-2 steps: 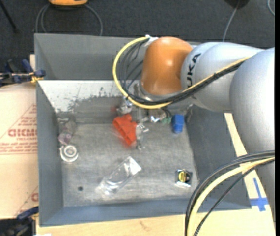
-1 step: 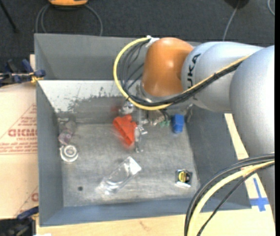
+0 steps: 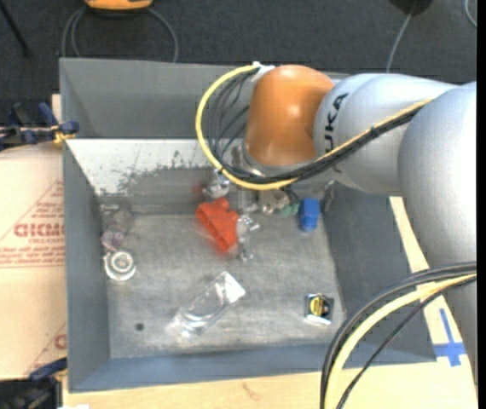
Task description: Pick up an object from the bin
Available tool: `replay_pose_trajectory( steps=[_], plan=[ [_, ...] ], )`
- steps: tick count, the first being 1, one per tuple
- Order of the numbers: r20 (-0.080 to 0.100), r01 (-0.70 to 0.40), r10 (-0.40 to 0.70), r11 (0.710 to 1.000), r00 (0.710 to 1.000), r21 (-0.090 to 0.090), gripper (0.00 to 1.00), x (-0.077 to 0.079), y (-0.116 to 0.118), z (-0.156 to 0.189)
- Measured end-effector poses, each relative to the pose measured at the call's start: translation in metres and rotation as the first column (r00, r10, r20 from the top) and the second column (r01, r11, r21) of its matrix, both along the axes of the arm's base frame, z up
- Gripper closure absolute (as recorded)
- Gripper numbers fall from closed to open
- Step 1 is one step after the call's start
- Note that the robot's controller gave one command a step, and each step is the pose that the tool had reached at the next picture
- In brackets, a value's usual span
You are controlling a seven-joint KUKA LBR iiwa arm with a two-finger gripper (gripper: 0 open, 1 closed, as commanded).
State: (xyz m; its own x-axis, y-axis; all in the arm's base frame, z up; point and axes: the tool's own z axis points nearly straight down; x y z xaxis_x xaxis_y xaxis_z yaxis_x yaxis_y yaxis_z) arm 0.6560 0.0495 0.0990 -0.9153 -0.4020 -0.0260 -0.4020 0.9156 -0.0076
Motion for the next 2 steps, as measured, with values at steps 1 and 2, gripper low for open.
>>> replay_pose_trajectory(
  steps=[1,2],
  plan=[
    [-0.018,0.174,-0.174,0.985,0.985,0.001,0.0,-0.0031,0.0099,0.0113],
    [-0.017,0.176,-0.176,0.984,0.984,0.002,1.0,-0.0026,0.0097,0.0118]
  ],
)
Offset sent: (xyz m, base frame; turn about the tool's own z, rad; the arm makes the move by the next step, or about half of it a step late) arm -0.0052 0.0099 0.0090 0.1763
